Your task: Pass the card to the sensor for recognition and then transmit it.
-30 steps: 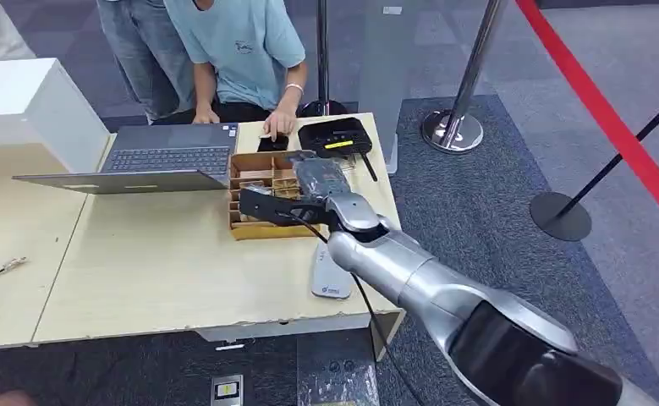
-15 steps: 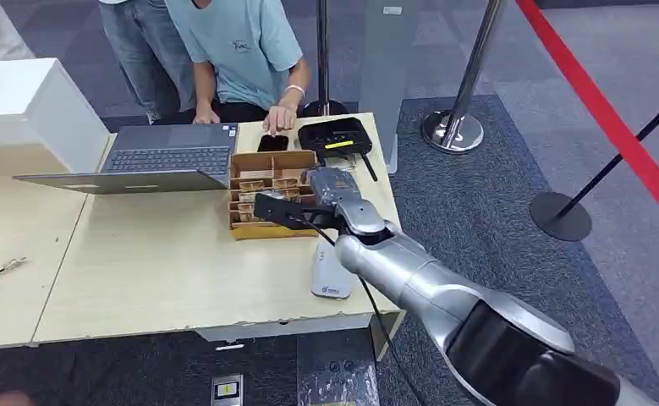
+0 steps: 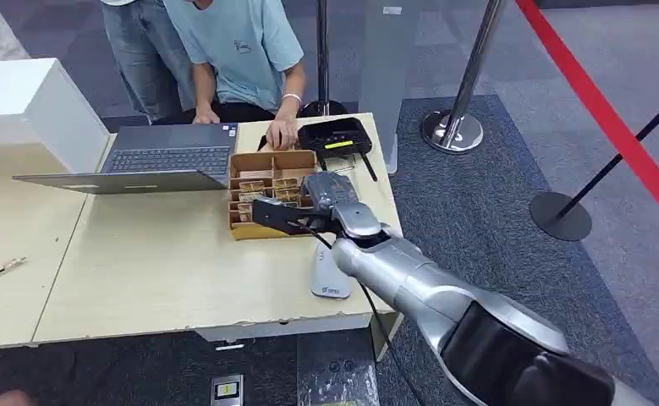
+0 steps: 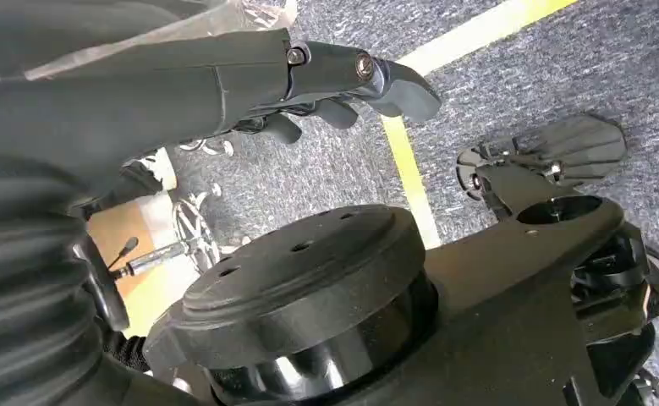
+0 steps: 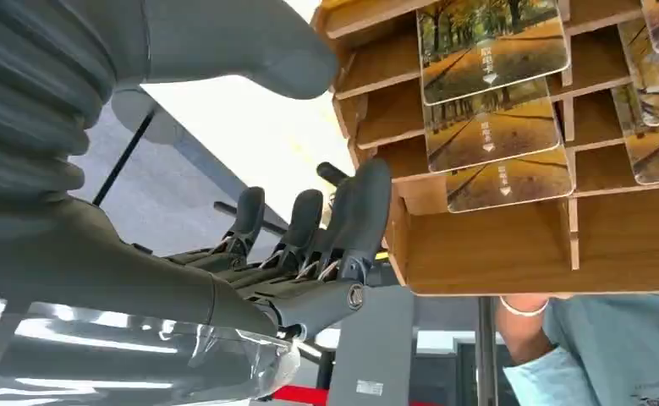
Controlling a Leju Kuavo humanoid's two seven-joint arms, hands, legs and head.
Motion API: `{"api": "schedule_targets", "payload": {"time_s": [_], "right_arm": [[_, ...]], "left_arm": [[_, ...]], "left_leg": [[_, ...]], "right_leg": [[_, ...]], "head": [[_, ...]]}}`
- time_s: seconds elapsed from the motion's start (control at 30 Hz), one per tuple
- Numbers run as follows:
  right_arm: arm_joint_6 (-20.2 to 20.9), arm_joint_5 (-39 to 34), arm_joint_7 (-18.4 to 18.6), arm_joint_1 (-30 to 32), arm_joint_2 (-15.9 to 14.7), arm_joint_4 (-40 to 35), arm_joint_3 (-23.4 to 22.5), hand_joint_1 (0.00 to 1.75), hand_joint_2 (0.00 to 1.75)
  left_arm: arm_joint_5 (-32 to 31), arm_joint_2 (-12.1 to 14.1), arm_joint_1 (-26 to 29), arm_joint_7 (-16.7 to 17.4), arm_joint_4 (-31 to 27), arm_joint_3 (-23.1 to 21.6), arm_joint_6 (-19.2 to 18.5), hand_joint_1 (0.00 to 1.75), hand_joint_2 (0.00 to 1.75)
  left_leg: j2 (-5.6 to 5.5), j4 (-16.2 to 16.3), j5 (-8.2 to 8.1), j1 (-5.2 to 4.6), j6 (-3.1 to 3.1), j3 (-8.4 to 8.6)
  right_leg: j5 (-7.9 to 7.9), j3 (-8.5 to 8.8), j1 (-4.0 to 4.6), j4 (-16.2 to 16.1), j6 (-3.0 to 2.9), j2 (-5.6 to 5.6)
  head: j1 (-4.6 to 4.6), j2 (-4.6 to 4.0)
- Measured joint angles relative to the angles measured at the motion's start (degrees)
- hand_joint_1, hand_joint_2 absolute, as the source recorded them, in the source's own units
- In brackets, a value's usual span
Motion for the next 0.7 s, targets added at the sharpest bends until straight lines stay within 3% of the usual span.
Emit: {"api": "schedule_targets", "payload": {"time_s": [0.23, 0.7], "right_arm": [[0.83, 0.28, -0.41, 0.03, 1.14, 1.14, 0.35, 1.15, 1.75], [1.12, 0.46, -1.16, 0.17, 2.82, 3.1, 1.29, 0.98, 1.75]], "left_arm": [[0.02, -0.24, -0.01, 0.37, 0.0, 0.0, -0.15, 0.0, 1.75], [0.17, -0.48, -0.01, 0.94, 0.0, 0.0, -0.15, 0.0, 1.75]], "left_leg": [[0.0, 0.0, 0.0, 0.0, 0.0, 0.0], [0.0, 0.0, 0.0, 0.0, 0.0, 0.0]], "right_leg": [[0.0, 0.0, 0.0, 0.0, 0.0, 0.0], [0.0, 0.0, 0.0, 0.0, 0.0, 0.0]], "head": [[0.0, 0.0], [0.0, 0.0]]}}
